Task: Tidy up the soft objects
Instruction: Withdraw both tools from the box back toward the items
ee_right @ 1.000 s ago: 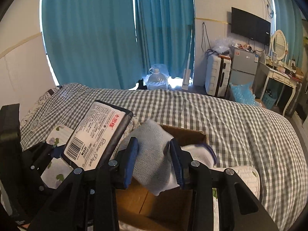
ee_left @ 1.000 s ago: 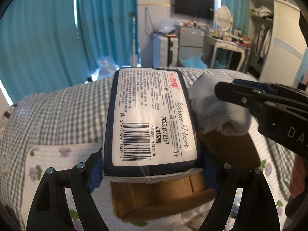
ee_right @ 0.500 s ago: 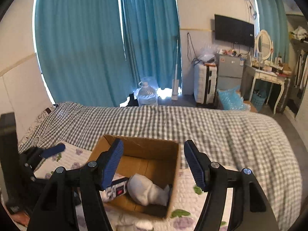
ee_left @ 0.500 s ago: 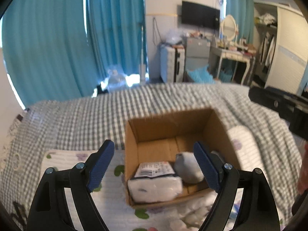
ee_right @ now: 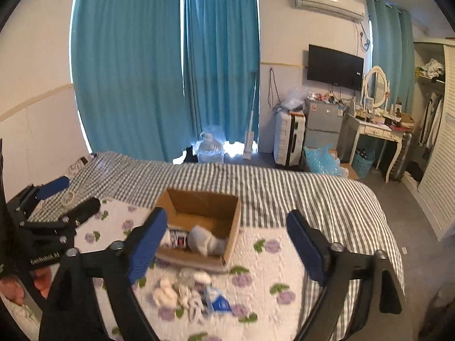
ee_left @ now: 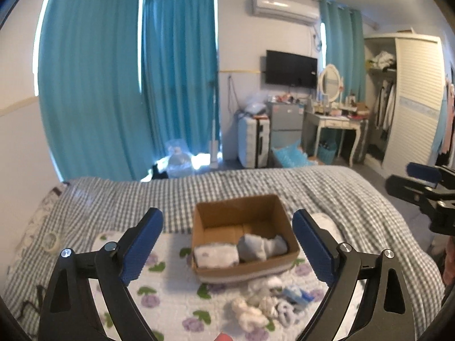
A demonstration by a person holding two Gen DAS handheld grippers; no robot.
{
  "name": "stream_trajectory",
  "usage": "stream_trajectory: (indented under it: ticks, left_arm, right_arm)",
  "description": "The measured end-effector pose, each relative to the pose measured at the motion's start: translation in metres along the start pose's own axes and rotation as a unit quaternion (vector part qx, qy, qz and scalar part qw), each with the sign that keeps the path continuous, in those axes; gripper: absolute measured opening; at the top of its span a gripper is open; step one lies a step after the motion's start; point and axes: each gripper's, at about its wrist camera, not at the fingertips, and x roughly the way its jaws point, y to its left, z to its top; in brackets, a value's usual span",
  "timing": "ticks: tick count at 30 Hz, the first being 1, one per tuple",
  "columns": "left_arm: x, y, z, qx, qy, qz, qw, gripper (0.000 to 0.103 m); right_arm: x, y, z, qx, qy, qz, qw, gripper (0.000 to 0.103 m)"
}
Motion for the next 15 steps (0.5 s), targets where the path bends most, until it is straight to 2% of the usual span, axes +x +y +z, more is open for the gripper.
stream_trajectory:
  ticks: [5, 7, 11, 15]
  left_arm:
    - [-0.005, -0.001, -0.033, 0.0, 0.017, 0.024, 0.9996, 0.094]
    - [0.002, -0.003, -0.049, 0.0, 0.037, 0.022, 0.9991, 0.094]
    - [0.019, -0.013, -0.079, 0.013, 0.073, 0.03, 0.9968, 0.094]
    - [0.049, -0.02, -0.108, 0.009, 0.117, 0.02, 0.9929, 0.094]
  right_arm:
    - [-0.004, -0.003, -0.036, -0.008, 0.032, -0.008, 0.999, 0.09]
    - [0.002, -0.002, -0.053, -0.007, 0.051, -0.004, 0.999, 0.09]
    - [0.026, -0.006, -0.083, -0.002, 0.083, 0.001, 0.997, 0.09]
    - [0.066, -0.01, -0.115, 0.013, 0.123, 0.015, 0.992, 0.09]
